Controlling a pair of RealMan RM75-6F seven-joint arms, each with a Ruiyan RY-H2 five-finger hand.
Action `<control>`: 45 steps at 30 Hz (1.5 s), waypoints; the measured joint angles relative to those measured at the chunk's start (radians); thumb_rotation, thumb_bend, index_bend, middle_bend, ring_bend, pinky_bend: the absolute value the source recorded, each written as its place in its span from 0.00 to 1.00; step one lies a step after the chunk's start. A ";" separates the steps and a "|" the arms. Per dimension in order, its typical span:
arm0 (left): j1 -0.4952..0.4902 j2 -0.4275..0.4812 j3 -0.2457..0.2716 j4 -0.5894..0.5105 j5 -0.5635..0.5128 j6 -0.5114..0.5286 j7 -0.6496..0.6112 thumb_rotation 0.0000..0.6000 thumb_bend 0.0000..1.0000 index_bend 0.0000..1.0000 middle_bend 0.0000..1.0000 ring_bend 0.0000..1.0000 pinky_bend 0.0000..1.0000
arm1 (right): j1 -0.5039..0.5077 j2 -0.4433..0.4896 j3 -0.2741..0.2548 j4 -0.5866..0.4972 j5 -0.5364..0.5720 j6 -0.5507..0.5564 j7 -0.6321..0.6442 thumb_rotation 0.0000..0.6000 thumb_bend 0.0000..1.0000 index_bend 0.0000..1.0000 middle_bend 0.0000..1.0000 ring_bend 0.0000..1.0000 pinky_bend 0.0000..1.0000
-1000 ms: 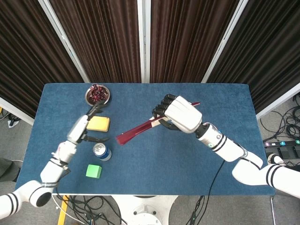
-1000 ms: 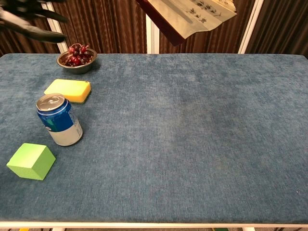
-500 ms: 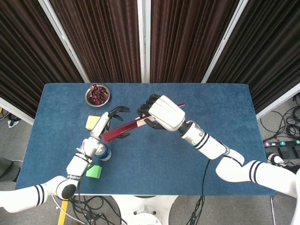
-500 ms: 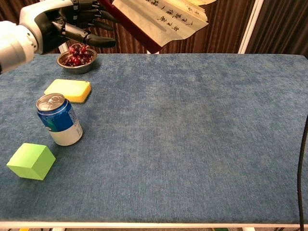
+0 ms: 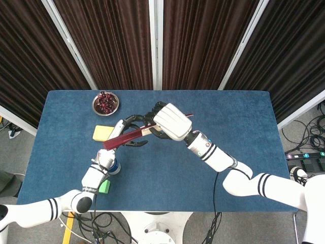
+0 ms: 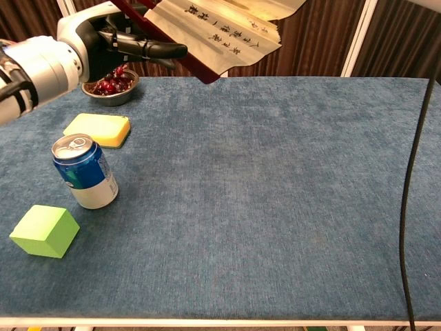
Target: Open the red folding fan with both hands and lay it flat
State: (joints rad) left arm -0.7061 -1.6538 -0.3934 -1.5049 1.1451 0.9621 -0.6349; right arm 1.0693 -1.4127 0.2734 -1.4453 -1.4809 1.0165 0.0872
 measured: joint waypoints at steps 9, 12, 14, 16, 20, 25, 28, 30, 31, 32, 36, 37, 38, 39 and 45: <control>-0.014 -0.096 -0.044 0.073 -0.077 0.062 0.065 1.00 0.18 0.61 0.58 0.45 0.50 | -0.003 -0.025 0.002 0.014 0.009 0.005 -0.014 1.00 1.00 0.85 0.69 0.51 0.37; -0.014 -0.112 -0.050 0.092 -0.083 0.069 0.067 1.00 0.22 0.67 0.63 0.50 0.51 | -0.007 -0.029 0.001 0.015 0.006 0.012 -0.012 1.00 1.00 0.85 0.69 0.51 0.38; -0.014 -0.122 -0.055 0.102 -0.086 0.073 0.065 1.00 0.25 0.70 0.66 0.53 0.53 | -0.010 -0.033 0.001 0.016 0.004 0.019 -0.010 1.00 1.00 0.85 0.69 0.51 0.38; -0.013 -0.132 -0.065 0.110 -0.090 0.079 0.056 1.00 0.30 0.74 0.70 0.56 0.55 | -0.013 -0.039 0.000 0.020 0.000 0.026 -0.010 1.00 1.00 0.85 0.69 0.51 0.37; -0.008 -0.146 -0.076 0.127 -0.092 0.092 0.045 1.00 0.35 0.78 0.76 0.60 0.56 | -0.019 -0.041 -0.006 0.025 -0.007 0.033 -0.016 1.00 1.00 0.85 0.69 0.51 0.38; 0.003 -0.140 -0.070 0.140 -0.075 0.090 0.039 1.00 0.38 0.78 0.84 0.65 0.58 | -0.029 -0.034 -0.014 0.028 -0.014 0.038 -0.028 1.00 1.00 0.85 0.69 0.51 0.37; 0.007 -0.126 -0.053 0.151 -0.059 0.085 0.060 1.00 0.38 0.78 0.83 0.65 0.58 | -0.036 -0.019 -0.023 0.023 -0.024 0.041 -0.045 1.00 1.00 0.85 0.69 0.51 0.37; 0.011 -0.113 -0.037 0.163 -0.044 0.087 0.088 1.00 0.38 0.78 0.83 0.65 0.58 | -0.042 -0.004 -0.030 0.016 -0.032 0.044 -0.060 1.00 1.00 0.85 0.69 0.51 0.37; 0.013 -0.107 -0.030 0.169 -0.037 0.088 0.102 1.00 0.38 0.78 0.82 0.65 0.58 | -0.048 0.008 -0.036 0.008 -0.037 0.046 -0.071 1.00 1.00 0.85 0.69 0.51 0.37; 0.016 -0.100 -0.022 0.174 -0.030 0.090 0.117 1.00 0.38 0.78 0.82 0.65 0.58 | -0.053 0.018 -0.040 0.001 -0.041 0.047 -0.080 1.00 1.00 0.85 0.69 0.51 0.37; 0.027 -0.067 0.010 0.198 -0.001 0.105 0.200 1.00 0.38 0.78 0.82 0.65 0.58 | -0.079 0.063 -0.064 -0.036 -0.057 0.053 -0.126 1.00 1.00 0.85 0.69 0.51 0.37; 0.030 -0.061 0.016 0.203 0.004 0.111 0.221 1.00 0.38 0.78 0.82 0.65 0.58 | -0.088 0.077 -0.072 -0.049 -0.062 0.056 -0.143 1.00 1.00 0.85 0.69 0.51 0.37; 0.032 -0.056 0.021 0.208 0.008 0.118 0.243 1.00 0.38 0.77 0.81 0.65 0.58 | -0.095 0.088 -0.077 -0.060 -0.066 0.059 -0.156 1.00 1.00 0.85 0.69 0.51 0.37; 0.035 -0.049 0.027 0.214 0.014 0.129 0.275 1.00 0.38 0.77 0.81 0.65 0.58 | -0.103 0.099 -0.083 -0.072 -0.069 0.061 -0.169 1.00 1.00 0.85 0.69 0.51 0.36; 0.047 -0.020 0.053 0.229 0.027 0.181 0.466 1.00 0.38 0.76 0.80 0.65 0.58 | -0.147 0.167 -0.116 -0.148 -0.082 0.070 -0.269 1.00 1.00 0.84 0.69 0.51 0.34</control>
State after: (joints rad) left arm -0.6593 -1.6736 -0.3405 -1.2755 1.1725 1.1433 -0.1691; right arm 0.9222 -1.2460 0.1577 -1.5936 -1.5626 1.0863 -0.1822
